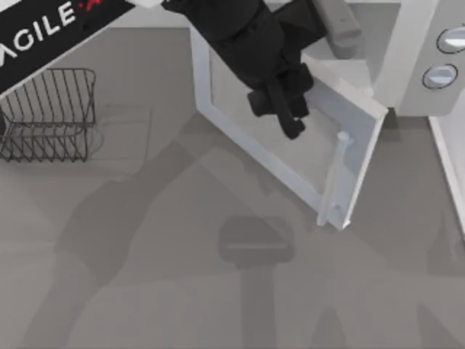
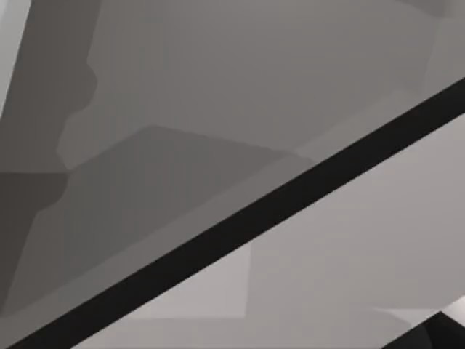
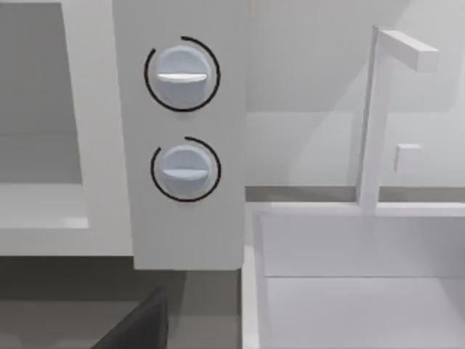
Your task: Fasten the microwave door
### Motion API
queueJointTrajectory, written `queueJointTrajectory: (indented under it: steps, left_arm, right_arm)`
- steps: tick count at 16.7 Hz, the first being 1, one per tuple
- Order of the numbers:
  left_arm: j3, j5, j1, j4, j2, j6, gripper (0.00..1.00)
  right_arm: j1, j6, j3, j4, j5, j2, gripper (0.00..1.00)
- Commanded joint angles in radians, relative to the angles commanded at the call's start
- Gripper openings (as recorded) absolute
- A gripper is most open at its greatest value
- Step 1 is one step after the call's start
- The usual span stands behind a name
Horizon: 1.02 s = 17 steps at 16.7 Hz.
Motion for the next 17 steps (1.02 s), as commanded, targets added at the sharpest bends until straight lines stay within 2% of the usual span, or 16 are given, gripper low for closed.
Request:
queueJointTrajectory:
  steps: [8, 17]
  left_arm:
    - [0.016, 0.012, -0.035, -0.052, 0.056, -0.021, 0.0]
    - [0.074, -0.012, -0.036, -0.015, 0.054, -0.036, 0.0]
  right_arm:
    - [0.0, 0.0, 0.0, 0.0, 0.0, 0.0, 1.0]
    - [0.0, 0.0, 0.0, 0.0, 0.0, 0.0, 1.0]
